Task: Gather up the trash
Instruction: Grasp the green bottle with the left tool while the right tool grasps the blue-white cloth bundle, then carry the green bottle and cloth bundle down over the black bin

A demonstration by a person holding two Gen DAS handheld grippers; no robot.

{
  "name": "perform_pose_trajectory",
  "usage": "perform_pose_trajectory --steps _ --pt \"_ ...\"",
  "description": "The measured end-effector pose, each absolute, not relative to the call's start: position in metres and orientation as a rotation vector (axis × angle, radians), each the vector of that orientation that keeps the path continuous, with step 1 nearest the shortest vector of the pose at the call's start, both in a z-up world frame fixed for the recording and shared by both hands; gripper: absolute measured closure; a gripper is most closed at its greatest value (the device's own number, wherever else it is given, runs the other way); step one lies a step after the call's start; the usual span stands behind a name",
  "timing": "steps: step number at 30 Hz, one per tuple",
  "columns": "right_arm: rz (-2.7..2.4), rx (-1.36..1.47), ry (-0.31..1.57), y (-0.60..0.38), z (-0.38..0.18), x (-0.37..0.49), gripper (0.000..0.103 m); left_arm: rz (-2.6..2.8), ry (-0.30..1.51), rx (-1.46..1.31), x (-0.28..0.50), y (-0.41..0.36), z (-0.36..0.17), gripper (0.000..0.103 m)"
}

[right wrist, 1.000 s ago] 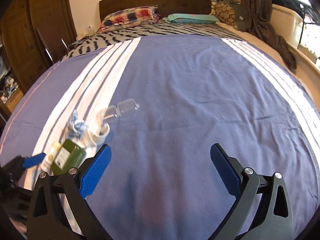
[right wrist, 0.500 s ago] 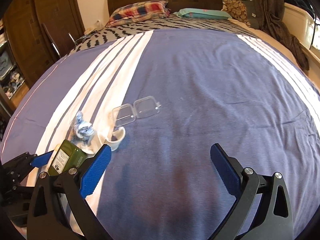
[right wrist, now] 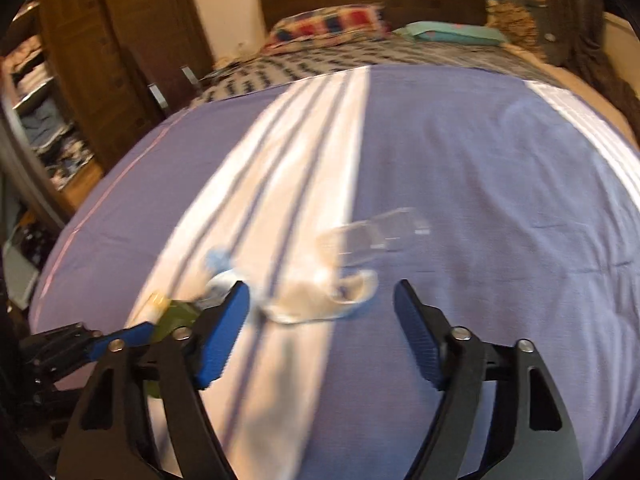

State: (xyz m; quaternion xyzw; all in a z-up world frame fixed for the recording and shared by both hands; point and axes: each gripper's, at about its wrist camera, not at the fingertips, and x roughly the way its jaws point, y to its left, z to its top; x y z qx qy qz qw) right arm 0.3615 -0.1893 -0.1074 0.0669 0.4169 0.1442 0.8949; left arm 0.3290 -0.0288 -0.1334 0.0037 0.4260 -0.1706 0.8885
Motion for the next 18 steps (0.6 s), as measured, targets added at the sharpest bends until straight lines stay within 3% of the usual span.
perform_pose_trajectory --steps 5,9,10,12,15,18 --pt "0.355 0.109 0.889 -0.157 -0.108 0.371 0.039 -0.369 0.884 0.026 0.325 -0.027 -0.133 0.077" --pt "0.368 0.094 0.945 -0.139 -0.118 0.385 0.053 -0.383 0.889 0.035 0.324 -0.027 -0.136 0.073" --pt "0.368 0.081 0.962 -0.134 -0.122 0.386 0.061 -0.385 0.892 0.038 0.323 -0.027 -0.138 0.070" --pt "0.374 0.071 0.989 -0.128 -0.131 0.388 0.067 -0.388 0.897 0.050 0.322 -0.029 -0.142 0.061" --pt "0.388 0.061 0.974 -0.130 -0.130 0.380 0.077 -0.389 0.892 0.054 0.320 -0.029 -0.146 0.060" --pt "0.381 0.030 0.944 -0.131 -0.122 0.372 0.080 -0.395 0.904 0.060 0.321 -0.031 -0.149 0.056"
